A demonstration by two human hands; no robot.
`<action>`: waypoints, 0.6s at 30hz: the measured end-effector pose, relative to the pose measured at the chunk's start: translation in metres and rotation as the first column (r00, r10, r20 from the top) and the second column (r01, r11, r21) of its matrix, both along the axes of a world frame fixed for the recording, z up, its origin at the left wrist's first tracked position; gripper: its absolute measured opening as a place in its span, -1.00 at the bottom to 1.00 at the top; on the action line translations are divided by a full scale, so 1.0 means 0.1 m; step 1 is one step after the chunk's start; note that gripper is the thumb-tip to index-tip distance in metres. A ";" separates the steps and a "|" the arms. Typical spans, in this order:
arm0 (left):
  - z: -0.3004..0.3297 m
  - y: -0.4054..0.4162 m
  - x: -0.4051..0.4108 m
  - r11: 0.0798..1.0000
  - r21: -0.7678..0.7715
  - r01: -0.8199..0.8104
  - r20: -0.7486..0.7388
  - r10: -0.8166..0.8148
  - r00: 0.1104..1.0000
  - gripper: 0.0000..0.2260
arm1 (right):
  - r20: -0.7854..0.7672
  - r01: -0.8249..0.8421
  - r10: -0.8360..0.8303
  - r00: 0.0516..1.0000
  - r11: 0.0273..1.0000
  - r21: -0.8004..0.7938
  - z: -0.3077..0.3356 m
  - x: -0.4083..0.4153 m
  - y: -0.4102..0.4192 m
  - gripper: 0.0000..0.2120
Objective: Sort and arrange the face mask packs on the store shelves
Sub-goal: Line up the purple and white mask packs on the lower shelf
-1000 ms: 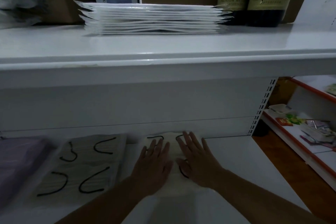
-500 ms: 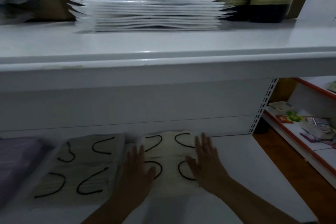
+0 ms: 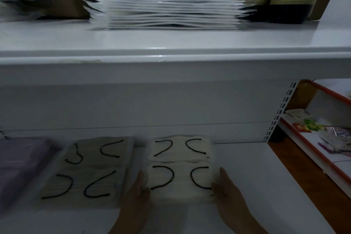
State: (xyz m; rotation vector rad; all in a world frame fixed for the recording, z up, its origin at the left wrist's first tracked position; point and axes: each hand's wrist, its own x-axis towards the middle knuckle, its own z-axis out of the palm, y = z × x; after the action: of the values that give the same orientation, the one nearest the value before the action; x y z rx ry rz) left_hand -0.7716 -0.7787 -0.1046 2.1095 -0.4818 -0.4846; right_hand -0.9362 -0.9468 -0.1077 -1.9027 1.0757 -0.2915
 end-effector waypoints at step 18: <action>0.08 -0.07 -0.05 0.978 -0.170 -0.119 -0.102 0.102 0.990 -0.41 | -0.016 -0.047 0.045 0.999 0.975 -0.217 0.03 0.02 0.01 -0.35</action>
State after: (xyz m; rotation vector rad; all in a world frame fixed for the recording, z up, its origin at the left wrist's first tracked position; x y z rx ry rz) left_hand -0.7769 -0.7859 -0.0965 1.9237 -0.3388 -0.4566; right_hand -0.9346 -0.9458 -0.1051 -2.1228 1.0402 -0.3861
